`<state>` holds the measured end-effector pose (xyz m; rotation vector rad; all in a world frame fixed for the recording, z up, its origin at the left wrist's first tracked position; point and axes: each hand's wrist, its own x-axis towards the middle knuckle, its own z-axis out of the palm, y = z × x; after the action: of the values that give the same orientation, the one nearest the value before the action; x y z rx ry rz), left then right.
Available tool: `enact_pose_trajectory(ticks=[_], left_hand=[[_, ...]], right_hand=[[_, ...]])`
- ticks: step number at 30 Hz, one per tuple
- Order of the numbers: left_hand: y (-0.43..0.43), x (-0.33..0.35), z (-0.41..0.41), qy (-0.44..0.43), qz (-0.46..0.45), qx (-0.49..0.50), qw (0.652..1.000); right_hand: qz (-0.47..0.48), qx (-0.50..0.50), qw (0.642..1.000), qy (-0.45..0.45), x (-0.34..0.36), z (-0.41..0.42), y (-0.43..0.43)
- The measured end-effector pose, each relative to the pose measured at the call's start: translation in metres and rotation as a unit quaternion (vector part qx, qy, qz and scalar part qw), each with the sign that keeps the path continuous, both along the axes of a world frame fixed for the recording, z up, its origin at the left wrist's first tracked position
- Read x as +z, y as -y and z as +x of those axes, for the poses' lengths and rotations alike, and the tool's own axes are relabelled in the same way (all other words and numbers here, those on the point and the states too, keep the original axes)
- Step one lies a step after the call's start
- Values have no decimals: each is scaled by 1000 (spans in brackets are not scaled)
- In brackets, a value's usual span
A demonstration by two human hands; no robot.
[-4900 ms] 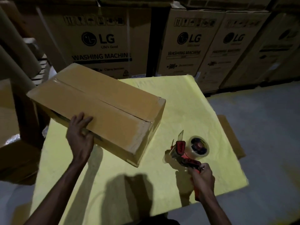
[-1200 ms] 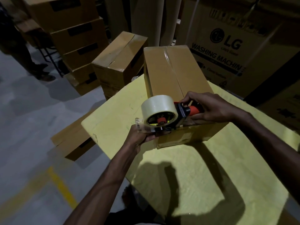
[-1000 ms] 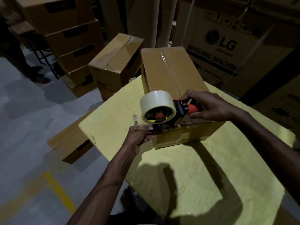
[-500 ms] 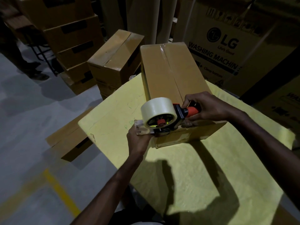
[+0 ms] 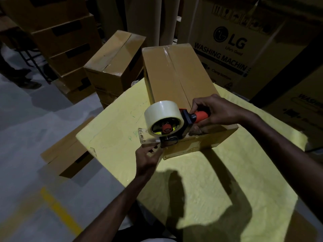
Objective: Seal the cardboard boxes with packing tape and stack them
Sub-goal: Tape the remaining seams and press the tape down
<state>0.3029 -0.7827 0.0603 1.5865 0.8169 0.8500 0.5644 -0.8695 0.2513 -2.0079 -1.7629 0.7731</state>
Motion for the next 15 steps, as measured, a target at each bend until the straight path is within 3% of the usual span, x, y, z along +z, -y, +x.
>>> enact_pose_trajectory(ticks=[3,7,11,15], left_hand=[[15,-6,6,-18,111,46,993],[25,8,19,-7,137,101,985],[26,1,30,-47,259,111,958],[31,-14,38,-65,263,151,951]], right_hand=[[13,-7,1000,-2,0,3,2],[13,-8,1000,5,3,4,2],[16,-14,1000,12,1,8,2],[31,-18,999,24,-5,9,3]])
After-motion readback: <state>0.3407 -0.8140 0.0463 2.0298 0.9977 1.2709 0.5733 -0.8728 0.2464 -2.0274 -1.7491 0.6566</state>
